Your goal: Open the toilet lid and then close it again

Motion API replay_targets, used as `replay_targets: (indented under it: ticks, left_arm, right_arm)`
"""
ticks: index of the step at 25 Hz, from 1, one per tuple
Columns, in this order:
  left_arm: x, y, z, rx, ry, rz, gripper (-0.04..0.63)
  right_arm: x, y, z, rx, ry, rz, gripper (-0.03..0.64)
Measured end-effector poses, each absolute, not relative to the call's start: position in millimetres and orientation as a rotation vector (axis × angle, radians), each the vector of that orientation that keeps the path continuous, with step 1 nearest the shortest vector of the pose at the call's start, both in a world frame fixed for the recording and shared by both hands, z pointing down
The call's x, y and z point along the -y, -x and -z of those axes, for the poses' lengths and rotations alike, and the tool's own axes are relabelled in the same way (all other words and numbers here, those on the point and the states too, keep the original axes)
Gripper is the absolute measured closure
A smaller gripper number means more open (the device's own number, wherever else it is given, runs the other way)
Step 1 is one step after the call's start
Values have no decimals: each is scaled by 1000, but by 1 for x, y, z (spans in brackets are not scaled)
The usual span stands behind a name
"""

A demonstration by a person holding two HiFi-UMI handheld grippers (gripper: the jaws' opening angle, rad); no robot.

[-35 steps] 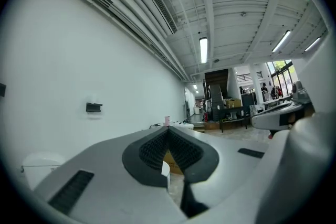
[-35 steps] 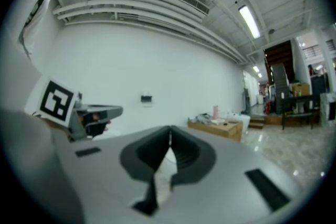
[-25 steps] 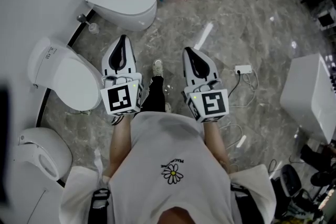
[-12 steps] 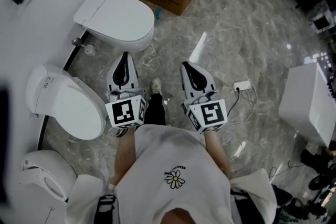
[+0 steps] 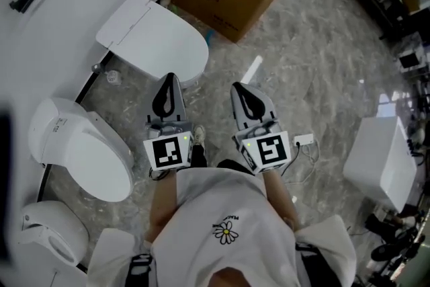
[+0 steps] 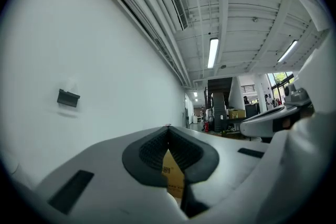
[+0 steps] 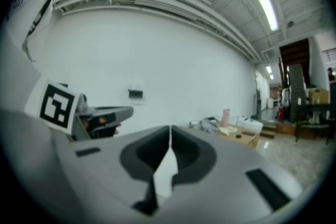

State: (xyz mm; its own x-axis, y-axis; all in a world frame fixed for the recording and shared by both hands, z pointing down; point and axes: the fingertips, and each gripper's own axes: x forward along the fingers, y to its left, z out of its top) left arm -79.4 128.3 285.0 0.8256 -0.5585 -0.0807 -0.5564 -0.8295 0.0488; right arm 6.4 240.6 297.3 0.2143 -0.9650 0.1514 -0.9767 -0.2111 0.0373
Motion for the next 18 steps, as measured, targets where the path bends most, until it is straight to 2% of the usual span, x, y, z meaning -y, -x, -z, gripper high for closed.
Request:
replay_targets:
  ticks: [18]
  left_arm:
    - [-68, 74, -292, 1094, -2922, 59, 569]
  right_arm:
    - [-144, -39, -305, 2006, -2271, -164, 586]
